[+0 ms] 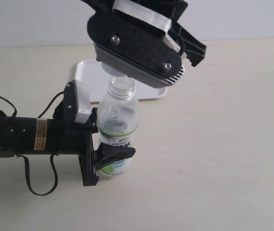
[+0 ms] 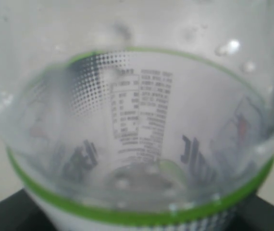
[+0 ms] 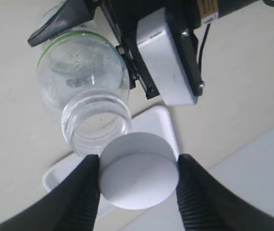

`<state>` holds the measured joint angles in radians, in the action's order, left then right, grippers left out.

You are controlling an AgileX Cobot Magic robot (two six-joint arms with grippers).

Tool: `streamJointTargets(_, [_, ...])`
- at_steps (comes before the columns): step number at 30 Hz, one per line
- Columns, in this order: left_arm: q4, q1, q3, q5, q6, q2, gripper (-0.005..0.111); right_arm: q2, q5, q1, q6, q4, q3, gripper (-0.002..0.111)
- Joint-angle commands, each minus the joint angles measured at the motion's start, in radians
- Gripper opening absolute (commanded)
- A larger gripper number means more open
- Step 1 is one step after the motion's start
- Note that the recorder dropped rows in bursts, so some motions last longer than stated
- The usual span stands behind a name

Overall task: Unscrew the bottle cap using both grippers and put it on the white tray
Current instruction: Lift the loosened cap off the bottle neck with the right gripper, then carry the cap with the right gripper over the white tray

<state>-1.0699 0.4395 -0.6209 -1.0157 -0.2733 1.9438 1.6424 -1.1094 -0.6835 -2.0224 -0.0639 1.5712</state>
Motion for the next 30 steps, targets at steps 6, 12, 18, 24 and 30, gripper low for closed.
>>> streamJointTargets(6, [0.093,0.004,-0.006,-0.039,0.003,-0.012,0.0,-0.093,0.028,0.01,0.571,0.128,0.004,0.0])
streamJointTargets(12, [0.116,0.004,-0.006,-0.039,0.008,-0.012,0.0,-0.107,0.062,0.093,0.744,0.04,0.004,0.0])
streamJointTargets(18, [0.115,0.004,-0.006,-0.051,0.008,-0.012,0.0,-0.105,0.015,0.197,0.78,-0.144,0.004,0.0])
streamJointTargets(24, [0.115,0.004,-0.006,-0.059,0.008,-0.012,0.0,-0.105,-0.035,0.243,0.918,-0.158,0.004,0.0])
streamJointTargets(30, [0.118,0.001,0.006,-0.063,0.038,-0.012,0.0,-0.126,-0.112,0.245,0.985,-0.162,-0.031,0.0])
